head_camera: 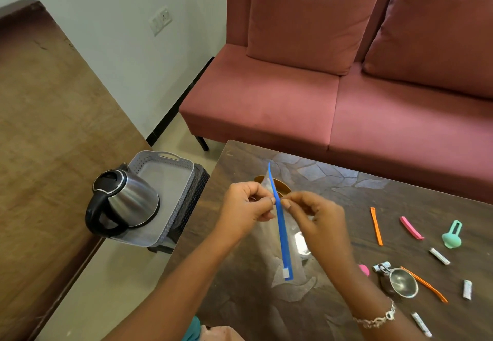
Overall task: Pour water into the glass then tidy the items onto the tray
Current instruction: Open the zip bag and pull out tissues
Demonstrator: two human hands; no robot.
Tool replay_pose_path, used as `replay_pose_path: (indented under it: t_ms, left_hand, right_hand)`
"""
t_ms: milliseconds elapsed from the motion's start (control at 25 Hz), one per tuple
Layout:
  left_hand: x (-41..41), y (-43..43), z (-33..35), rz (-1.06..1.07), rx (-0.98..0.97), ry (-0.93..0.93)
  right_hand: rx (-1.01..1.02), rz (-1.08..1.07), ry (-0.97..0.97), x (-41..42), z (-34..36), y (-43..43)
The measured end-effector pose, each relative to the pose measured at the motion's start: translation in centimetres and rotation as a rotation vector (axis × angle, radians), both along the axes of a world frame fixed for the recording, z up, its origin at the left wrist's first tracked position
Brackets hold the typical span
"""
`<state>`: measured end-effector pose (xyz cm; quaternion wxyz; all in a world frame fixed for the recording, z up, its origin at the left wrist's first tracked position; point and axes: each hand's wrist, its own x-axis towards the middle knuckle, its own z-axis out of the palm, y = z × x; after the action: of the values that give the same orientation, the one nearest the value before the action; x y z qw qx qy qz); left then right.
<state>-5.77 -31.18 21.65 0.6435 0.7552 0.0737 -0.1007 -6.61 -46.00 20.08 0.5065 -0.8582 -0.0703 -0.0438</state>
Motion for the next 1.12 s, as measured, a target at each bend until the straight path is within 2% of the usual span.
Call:
replay_pose_path:
  t_ms: [120, 280, 440, 560, 760, 880, 1000, 1120]
  left_hand:
    - [-0.2, -0.4, -0.1, 0.018, 0.077, 0.019]
    - [-0.6, -0.7, 0.2, 0.014, 0.201, -0.01]
    - [-0.9, -0.9, 0.6, 0.019, 0.303, -0.049]
    - [-1.1, -0.8, 1.0, 0.044, 0.302, -0.022]
    - [-1.3, 0.8, 0.3, 0.208, 0.398, 0.026]
    - [-1.6, 1.0, -0.2, 0.203, 0.479, 0.026]
    - [-2.4, -0.3, -0.1, 0.169, 0.592, -0.078]
    - [-2.7, -0.5, -0.1, 0.118, 0.628, -0.333]
  right_hand:
    - [-0.008, 0.003, 0.098, -0.8, 0.0, 0.6]
    - [-0.052, -0.036, 0.126, -0.7, 0.3, 0.8]
    - [-0.087, -0.035, 0.116, -0.5, 0.6, 1.2]
    - [-0.096, -0.049, 0.122, -0.4, 0.5, 1.5]
    - [-0.052, -0.212, 0.102, 0.0, 0.4, 0.3]
    - [-0.155, -0.167, 0.018, 0.0, 0.3, 0.0]
    - [-0.291, -0.055, -0.128, -0.4, 0.3, 0.6]
    - [-0.342, 0.011, -0.214, -0.6, 0.3, 0.7]
